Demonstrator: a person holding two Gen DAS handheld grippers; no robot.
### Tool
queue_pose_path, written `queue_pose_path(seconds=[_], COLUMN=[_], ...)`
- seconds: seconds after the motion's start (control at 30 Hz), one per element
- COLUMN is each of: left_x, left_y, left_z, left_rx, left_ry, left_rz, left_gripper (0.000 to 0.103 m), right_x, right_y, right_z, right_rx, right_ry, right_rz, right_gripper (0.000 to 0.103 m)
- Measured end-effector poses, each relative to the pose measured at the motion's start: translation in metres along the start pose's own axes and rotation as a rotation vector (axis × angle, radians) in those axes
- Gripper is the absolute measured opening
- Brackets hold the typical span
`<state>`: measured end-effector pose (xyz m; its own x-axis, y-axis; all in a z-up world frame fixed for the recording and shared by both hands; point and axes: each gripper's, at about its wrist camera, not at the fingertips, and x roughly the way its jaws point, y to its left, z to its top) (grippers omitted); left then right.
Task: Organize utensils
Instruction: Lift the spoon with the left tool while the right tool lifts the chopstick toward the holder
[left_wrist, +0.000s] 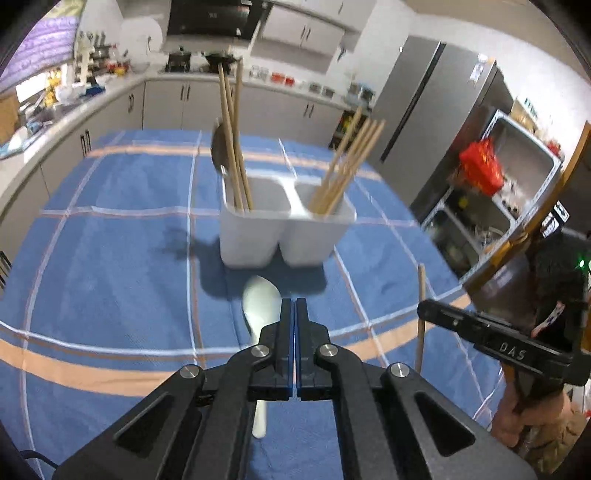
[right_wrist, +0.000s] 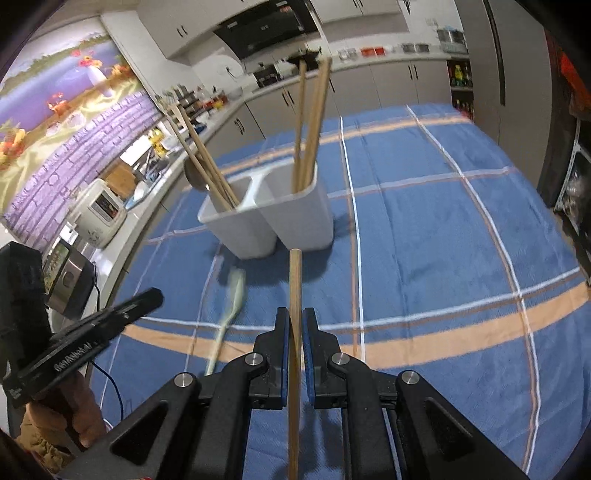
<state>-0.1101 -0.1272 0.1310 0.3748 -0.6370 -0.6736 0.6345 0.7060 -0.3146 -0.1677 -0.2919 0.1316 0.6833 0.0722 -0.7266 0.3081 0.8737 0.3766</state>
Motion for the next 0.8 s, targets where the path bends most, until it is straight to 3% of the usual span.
queue_pose_path(seconds=[0.1, 0.2, 0.33, 0.53, 0.63, 0.73, 0.8], left_x=[0.001, 0.02, 0.056, 0.114, 0.134, 0.146, 0.147], left_y=[0.003, 0.01, 0.015, 0.015, 0.013, 0.007, 0.002], left_z=[0.006, 0.002, -0.011, -0.01, -0.003, -0.003, -0.006], left_rx=[0.003, 0.021, 0.066, 0.134, 0.145, 0.173, 0.185], left_ry=[-0.002, 0.067, 0.178, 0.276, 0.308, 0.325, 0.321], left_rz=[0.012, 0.061, 0.08, 0.118, 0.091, 0.073, 0.067], left_gripper=[0.0, 0.001, 0.042, 0.042, 0.042, 0.033, 0.033], right_x=[-0.003, 0.007, 0.02, 0.028, 0.029, 0.031, 0.032], right_y=[0.004, 0.002, -0.006, -0.012, -0.015, -0.019, -0.021], right_z=[0.005, 0.004, -0.002, -0.003, -0.005, -0.006, -0.007], right_rx=[-0.014, -0.018, 0.006, 0.023, 0.031, 0.042, 0.047], right_ry=[-0.012, 0.02, 0.067, 0.088, 0.091, 0.098, 0.1], right_rz=[0.007, -0.004, 0.002, 0.009, 0.009, 0.008, 0.005], right_gripper=[0.007, 0.007, 0.007, 0.007, 0.007, 0.007, 0.007])
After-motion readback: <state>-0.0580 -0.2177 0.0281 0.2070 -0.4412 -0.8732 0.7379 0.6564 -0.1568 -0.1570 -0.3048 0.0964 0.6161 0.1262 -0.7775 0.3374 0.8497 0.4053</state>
